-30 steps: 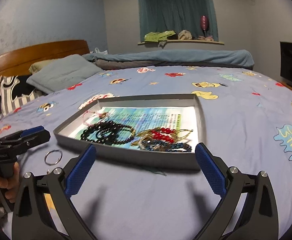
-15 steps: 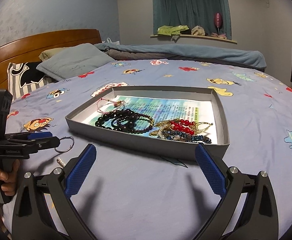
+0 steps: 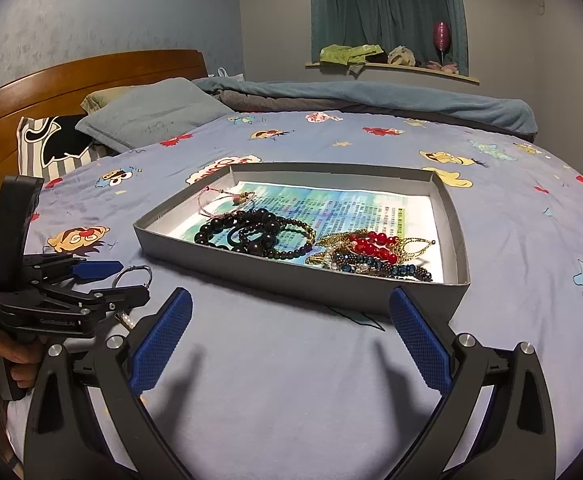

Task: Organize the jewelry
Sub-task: 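Withdraw both open tools toward the silver bangle and pearl hair clip, then grasp the silver bangle with the left tool while the right tool grasps the pearl hair clip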

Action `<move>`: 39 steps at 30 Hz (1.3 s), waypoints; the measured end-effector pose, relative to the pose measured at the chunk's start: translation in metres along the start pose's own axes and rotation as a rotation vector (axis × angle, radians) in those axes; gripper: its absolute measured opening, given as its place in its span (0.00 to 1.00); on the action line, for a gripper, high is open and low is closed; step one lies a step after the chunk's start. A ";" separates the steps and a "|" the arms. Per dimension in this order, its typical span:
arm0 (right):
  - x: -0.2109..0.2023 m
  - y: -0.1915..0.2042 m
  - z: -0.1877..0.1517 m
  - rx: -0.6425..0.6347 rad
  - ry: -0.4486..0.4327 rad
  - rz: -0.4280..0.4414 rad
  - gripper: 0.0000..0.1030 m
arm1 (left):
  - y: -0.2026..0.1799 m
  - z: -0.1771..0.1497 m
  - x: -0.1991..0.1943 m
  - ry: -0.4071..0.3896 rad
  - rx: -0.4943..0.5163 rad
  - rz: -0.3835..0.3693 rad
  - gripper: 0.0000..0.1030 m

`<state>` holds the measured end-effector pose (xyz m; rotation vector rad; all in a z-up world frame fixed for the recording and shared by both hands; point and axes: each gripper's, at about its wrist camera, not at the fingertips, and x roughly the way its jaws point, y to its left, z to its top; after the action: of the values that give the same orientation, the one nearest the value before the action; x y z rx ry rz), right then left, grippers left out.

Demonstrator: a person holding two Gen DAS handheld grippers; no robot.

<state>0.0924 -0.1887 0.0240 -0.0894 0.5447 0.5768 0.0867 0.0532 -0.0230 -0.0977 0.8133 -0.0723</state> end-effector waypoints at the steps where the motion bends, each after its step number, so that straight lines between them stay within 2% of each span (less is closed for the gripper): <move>1: 0.000 0.000 0.000 -0.001 0.001 0.000 0.95 | 0.001 0.000 0.000 0.000 -0.004 0.002 0.54; 2: 0.000 0.000 0.000 -0.001 0.002 0.001 0.95 | 0.004 0.000 -0.001 -0.002 -0.014 0.007 0.47; 11: 0.003 0.010 -0.003 -0.018 0.030 0.058 0.95 | 0.027 0.000 -0.016 -0.060 -0.126 -0.067 0.48; 15: 0.005 0.028 -0.005 -0.070 0.051 0.097 0.93 | 0.035 0.002 -0.026 -0.105 -0.152 -0.052 0.48; 19: 0.013 0.050 -0.007 -0.132 0.099 0.144 0.79 | 0.039 0.006 -0.034 -0.130 -0.149 -0.036 0.47; 27: 0.034 0.094 -0.015 -0.292 0.202 0.205 0.62 | 0.041 0.009 -0.040 -0.145 -0.152 -0.055 0.48; 32: 0.038 0.096 -0.019 -0.303 0.226 0.229 0.53 | 0.041 0.009 -0.041 -0.145 -0.153 -0.056 0.48; 35: 0.035 0.102 -0.022 -0.331 0.223 0.241 0.38 | 0.043 0.009 -0.040 -0.143 -0.159 -0.049 0.48; 37: 0.032 0.105 -0.024 -0.352 0.215 0.241 0.19 | 0.045 0.009 -0.041 -0.143 -0.171 -0.050 0.48; 39: 0.030 0.106 -0.025 -0.354 0.204 0.236 0.08 | 0.047 0.008 -0.040 -0.143 -0.182 -0.055 0.48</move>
<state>0.0452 -0.0910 -0.0053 -0.4272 0.6515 0.8977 0.0663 0.1044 0.0060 -0.2939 0.6727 -0.0428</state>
